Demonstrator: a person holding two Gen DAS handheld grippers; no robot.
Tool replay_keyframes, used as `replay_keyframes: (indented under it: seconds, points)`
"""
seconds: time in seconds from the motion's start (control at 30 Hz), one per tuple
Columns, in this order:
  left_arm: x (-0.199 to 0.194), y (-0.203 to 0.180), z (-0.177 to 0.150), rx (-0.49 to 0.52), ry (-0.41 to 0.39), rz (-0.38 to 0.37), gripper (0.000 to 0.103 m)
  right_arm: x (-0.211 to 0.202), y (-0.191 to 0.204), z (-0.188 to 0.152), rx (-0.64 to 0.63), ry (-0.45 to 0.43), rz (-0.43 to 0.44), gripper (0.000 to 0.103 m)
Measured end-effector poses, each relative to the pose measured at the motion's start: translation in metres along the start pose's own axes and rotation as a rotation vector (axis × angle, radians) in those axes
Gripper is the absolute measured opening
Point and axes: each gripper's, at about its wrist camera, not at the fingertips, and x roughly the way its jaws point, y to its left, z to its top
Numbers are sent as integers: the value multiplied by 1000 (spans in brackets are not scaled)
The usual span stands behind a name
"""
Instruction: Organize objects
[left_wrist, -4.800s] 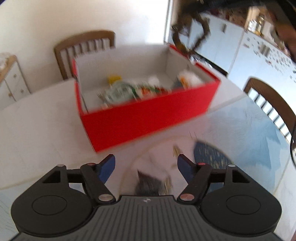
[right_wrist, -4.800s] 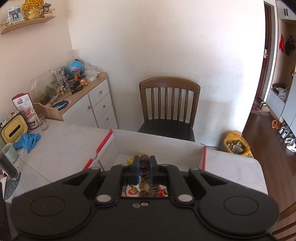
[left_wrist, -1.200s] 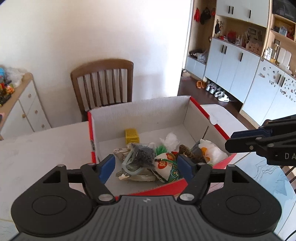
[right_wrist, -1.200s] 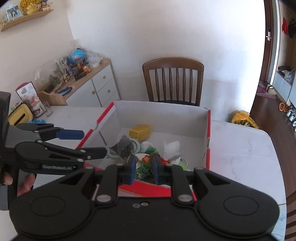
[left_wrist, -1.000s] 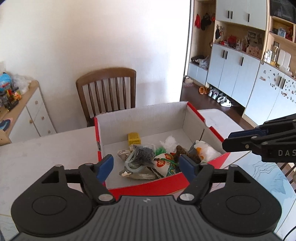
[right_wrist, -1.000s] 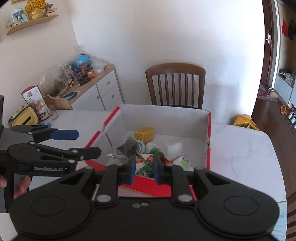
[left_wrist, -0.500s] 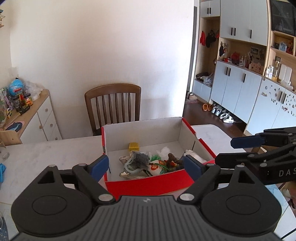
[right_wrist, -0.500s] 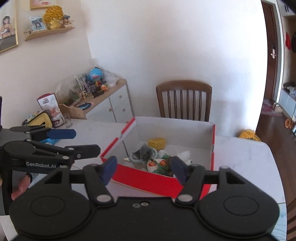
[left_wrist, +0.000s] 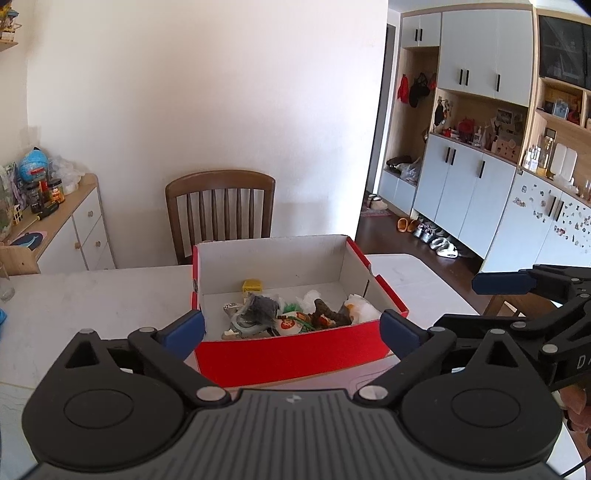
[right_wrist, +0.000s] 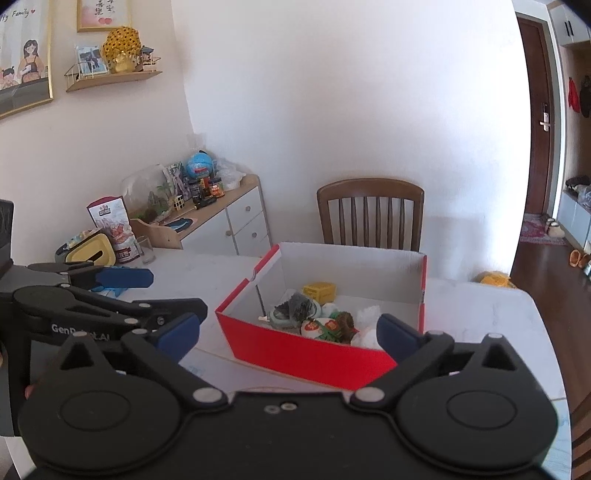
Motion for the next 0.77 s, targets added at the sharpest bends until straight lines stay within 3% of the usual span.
replay_keyframes:
  seconds: [0.47,0.77]
  points:
    - [-6,-10,-10,24,-20,35,102,-11,-6,-10,27,-6,-9,102]
    - [-5,-3,-11,-10,-18,36,102,-14,-6,-17,49,6,-18,102]
